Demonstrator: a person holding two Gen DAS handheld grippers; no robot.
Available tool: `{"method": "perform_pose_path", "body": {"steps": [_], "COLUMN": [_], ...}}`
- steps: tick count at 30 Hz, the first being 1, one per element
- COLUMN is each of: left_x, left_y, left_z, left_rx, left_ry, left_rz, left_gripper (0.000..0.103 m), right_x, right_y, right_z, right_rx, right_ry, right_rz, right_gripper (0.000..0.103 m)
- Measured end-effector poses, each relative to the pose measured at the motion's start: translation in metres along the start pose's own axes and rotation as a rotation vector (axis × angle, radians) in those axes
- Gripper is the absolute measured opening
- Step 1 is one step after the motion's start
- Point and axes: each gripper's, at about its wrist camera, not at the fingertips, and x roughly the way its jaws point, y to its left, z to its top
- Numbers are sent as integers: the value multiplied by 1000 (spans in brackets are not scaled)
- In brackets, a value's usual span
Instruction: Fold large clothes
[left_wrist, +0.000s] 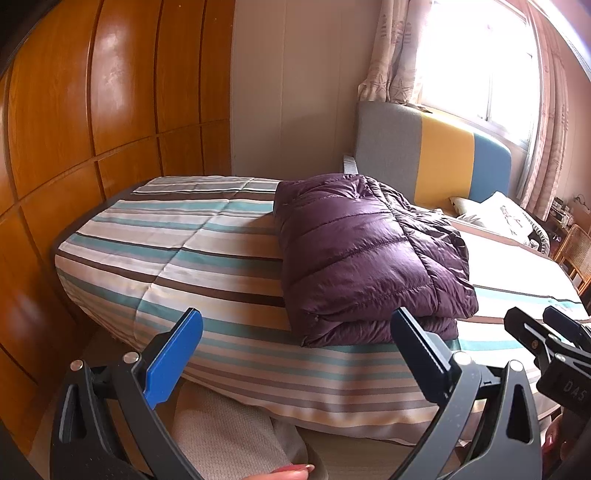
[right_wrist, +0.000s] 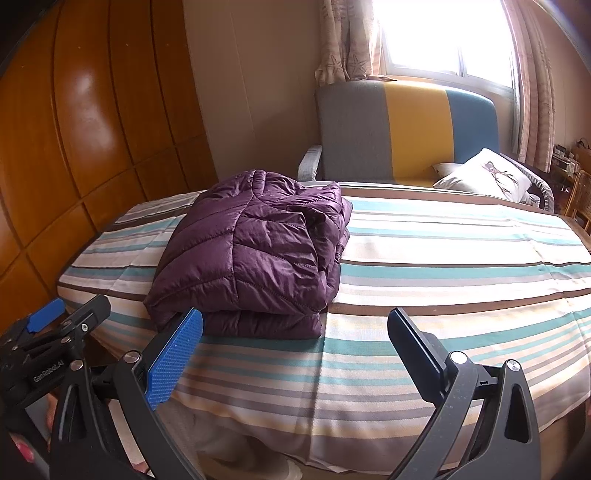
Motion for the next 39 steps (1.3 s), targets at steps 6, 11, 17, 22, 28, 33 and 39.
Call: {"method": "perform_pose_path", "body": {"steps": [6, 11, 17, 22, 28, 33, 39], "left_x": [1, 1, 2, 1, 1, -1, 1], "left_y": [1, 2, 2, 3, 3, 3, 3], "left_z": [0, -1, -1, -2, -2, -3, -3], "left_rx": [-5, -5, -2, 2, 5, 5, 13], "left_ry": [3, -2, -4, -13, -17, -20, -16], "left_rz": [3, 8, 11, 23, 17, 29, 33], "left_gripper": [101, 101, 101, 101, 101, 101, 101], "right_x": [1, 1, 2, 3, 3, 2, 4], "right_y": [0, 1, 1, 2, 2, 2, 0], "right_z": [0, 0, 0, -1, -2, -2, -2], "right_rx": [3, 3, 4, 2, 4, 9, 9], "right_ry": [3, 1, 4, 14, 13, 13, 20], "right_rz": [-1, 0, 0, 1, -3, -3, -2], "right_gripper": [100, 100, 100, 100, 100, 100, 100]}}
